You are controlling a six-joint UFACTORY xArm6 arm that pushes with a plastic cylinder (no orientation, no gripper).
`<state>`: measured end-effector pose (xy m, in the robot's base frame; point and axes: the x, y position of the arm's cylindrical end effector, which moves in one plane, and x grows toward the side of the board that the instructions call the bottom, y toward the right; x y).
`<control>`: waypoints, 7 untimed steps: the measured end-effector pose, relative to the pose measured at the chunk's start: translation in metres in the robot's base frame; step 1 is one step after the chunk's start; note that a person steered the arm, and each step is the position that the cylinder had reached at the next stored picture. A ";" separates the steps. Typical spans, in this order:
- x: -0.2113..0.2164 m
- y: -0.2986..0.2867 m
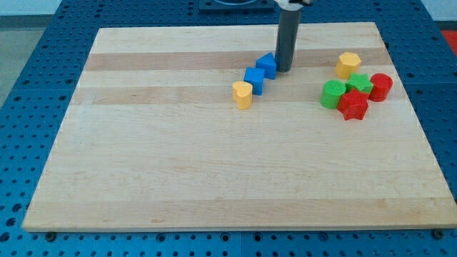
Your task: Move the triangle to the left of the cube
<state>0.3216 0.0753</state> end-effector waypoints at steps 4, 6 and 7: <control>-0.036 -0.075; -0.033 -0.092; -0.034 -0.091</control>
<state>0.2879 -0.0160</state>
